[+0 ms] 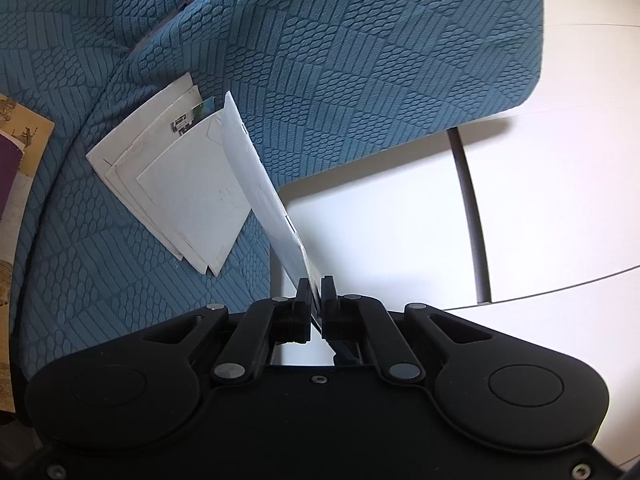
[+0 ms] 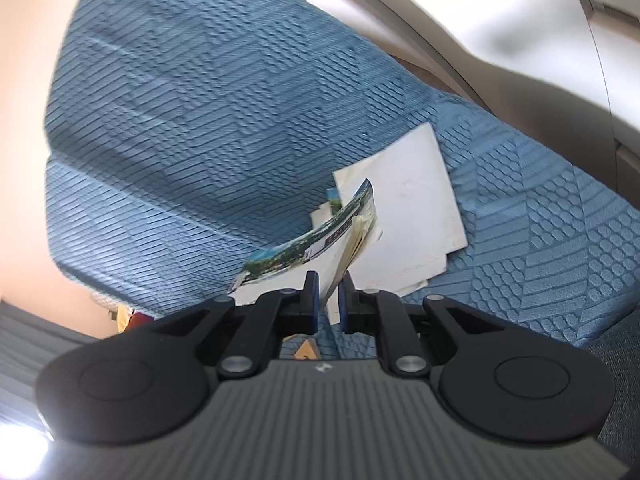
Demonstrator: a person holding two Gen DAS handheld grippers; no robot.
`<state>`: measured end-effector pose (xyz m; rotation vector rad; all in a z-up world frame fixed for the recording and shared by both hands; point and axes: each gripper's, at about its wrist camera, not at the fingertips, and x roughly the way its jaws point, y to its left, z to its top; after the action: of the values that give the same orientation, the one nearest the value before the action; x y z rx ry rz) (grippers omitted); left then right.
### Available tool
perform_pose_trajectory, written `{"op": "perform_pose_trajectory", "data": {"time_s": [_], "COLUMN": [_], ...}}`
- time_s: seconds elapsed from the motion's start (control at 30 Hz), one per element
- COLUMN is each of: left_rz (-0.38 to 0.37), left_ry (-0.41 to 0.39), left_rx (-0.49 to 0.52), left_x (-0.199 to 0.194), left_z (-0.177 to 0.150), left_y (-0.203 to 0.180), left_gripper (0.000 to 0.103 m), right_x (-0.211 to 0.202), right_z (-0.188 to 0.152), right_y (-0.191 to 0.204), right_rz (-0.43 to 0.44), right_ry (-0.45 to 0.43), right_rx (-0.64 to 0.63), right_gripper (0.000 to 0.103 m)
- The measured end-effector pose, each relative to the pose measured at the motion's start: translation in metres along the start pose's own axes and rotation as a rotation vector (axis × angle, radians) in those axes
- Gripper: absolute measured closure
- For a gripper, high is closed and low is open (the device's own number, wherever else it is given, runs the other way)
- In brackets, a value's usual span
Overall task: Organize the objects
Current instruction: 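Lift the white notebook upright off the seat with both grippers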
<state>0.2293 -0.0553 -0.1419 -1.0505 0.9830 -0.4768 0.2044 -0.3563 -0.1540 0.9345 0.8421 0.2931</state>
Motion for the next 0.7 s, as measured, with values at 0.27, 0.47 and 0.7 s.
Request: {"op": "perform_pose_trajectory", "data": {"time_s": [0.27, 0.47, 0.7], "left_rz": [-0.009, -0.009, 0.011], "left_ry": [-0.033, -0.057, -0.089], "left_rx": [0.003, -0.009, 0.009], "left_x": [-0.047, -0.082, -0.121], "left_z": [-0.009, -0.013, -0.009], "left_y": [0.0, 0.005, 0.004], "left_gripper": [0.1, 0.099, 0.099], "right_x": [-0.017, -0.021, -0.02], "right_z": [-0.017, -0.035, -0.055], "right_y": [0.036, 0.06, 0.087], "right_rz": [0.022, 0.036, 0.051], "right_ry": [-0.013, -0.002, 0.019], "right_rx": [-0.102, -0.16, -0.213], "right_gripper": [0.091, 0.091, 0.091]}}
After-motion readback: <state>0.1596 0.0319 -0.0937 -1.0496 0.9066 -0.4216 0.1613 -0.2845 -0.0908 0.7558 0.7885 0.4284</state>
